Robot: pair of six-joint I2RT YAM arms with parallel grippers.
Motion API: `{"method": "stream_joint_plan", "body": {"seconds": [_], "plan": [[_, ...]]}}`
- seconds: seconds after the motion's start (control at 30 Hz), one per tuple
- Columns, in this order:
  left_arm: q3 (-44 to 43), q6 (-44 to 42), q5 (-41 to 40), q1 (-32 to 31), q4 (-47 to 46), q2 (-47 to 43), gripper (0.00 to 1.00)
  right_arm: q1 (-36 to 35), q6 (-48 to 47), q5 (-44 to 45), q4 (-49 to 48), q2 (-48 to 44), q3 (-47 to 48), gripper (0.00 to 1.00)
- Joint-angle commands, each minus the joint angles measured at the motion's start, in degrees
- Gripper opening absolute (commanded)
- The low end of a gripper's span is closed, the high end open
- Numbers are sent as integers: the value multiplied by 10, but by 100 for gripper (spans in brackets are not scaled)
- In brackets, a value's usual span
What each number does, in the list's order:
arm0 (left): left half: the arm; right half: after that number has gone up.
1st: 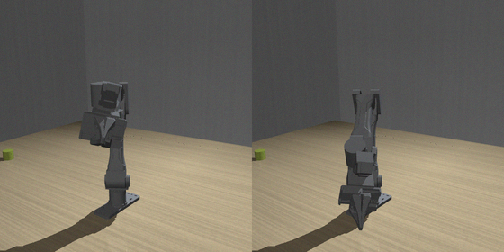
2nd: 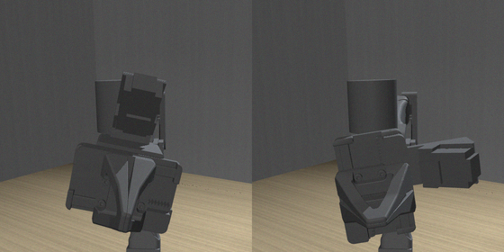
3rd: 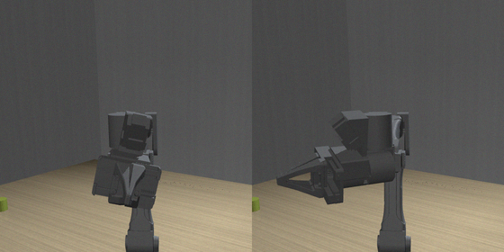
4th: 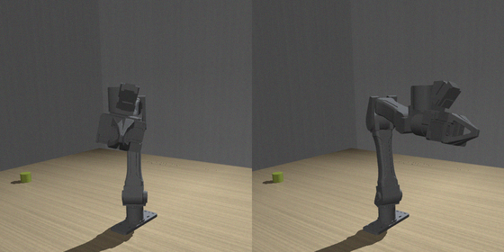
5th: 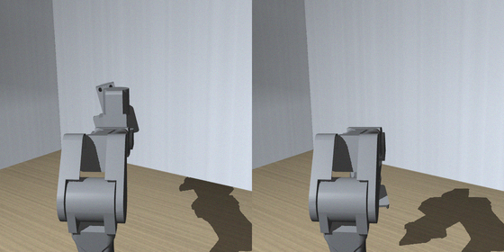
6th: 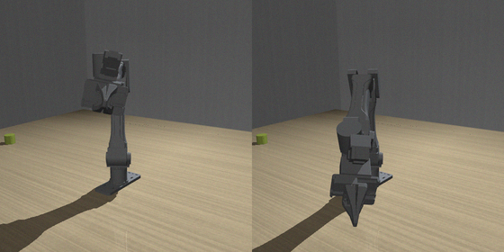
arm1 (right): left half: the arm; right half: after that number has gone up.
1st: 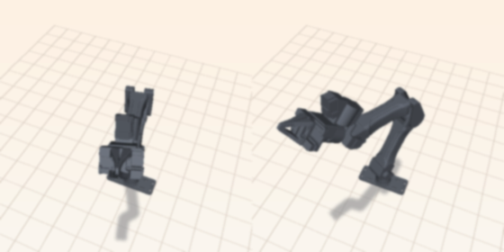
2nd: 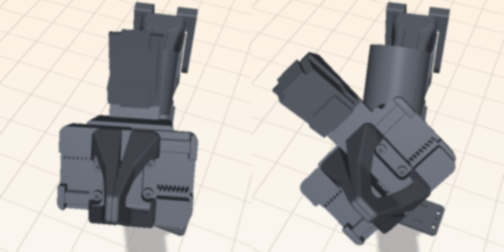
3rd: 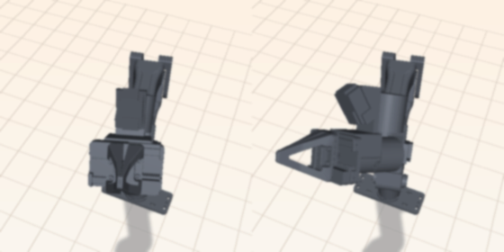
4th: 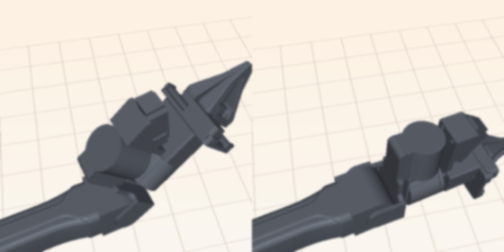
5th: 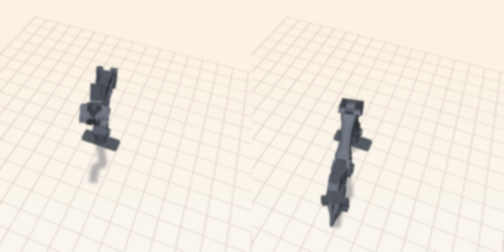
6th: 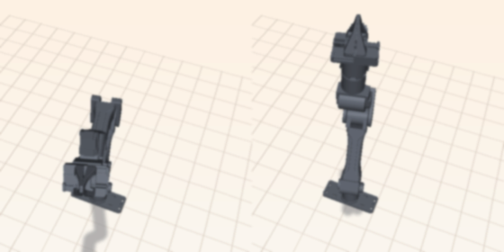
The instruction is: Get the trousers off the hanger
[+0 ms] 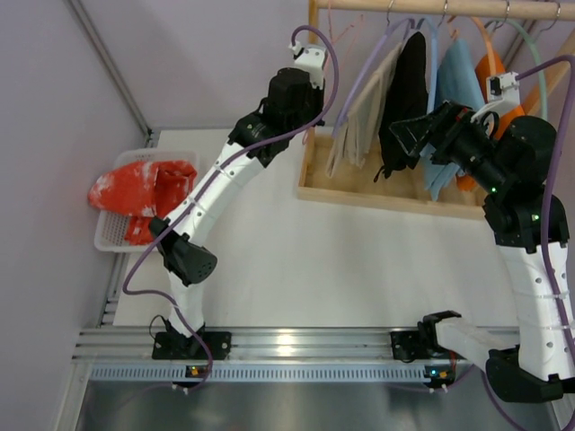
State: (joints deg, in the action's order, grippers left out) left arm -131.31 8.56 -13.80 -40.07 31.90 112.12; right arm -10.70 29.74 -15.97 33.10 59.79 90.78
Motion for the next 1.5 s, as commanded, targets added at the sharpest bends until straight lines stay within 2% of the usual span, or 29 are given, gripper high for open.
{"method": "stream_joint_plan", "body": {"seconds": [0.0,0.17,0.2,0.27,0.3,0.47,0.5,0.57,0.7,0.8,0.87,1.0,1.13,1.3,1.4,1.47], "plan": [[-18,-1,-18,4,-20,-7,0,10,-12,-7,-1,-11,1,99],[-22,-7,-24,6,-20,-3,0,11,-14,-13,-1,-12,-3,100],[-21,-9,-24,9,-20,-5,7,11,-14,-13,-1,-12,-5,100],[-20,-11,-20,9,-21,-6,13,10,-18,-16,0,-12,-8,99],[-16,-10,-16,10,-19,-8,20,11,-20,-16,0,-12,-10,99],[-3,0,6,14,-20,-30,36,10,-31,-14,2,-16,-20,99],[0,1,8,14,-21,-37,44,10,-34,-14,3,-16,-21,99],[6,6,29,14,-21,-49,52,10,-42,-14,5,-16,-20,99],[41,16,91,15,-25,-123,79,10,-61,-13,13,-20,-18,99],[108,36,157,23,-67,-181,98,10,-77,-16,19,-24,-19,99],[169,67,194,39,-91,-245,98,11,-92,-19,27,-26,-19,99],[224,67,243,88,-90,-315,98,10,-125,-36,50,-27,-14,99],[274,23,264,121,-33,-363,98,11,-183,-62,83,-35,-14,99],[383,-27,322,170,63,-412,98,11,-263,-87,132,-75,-46,99],[444,-36,328,172,106,-426,98,11,-291,-86,161,-105,-79,99],[510,-38,314,185,106,-465,98,11,-314,-86,167,-135,-103,100]]}}
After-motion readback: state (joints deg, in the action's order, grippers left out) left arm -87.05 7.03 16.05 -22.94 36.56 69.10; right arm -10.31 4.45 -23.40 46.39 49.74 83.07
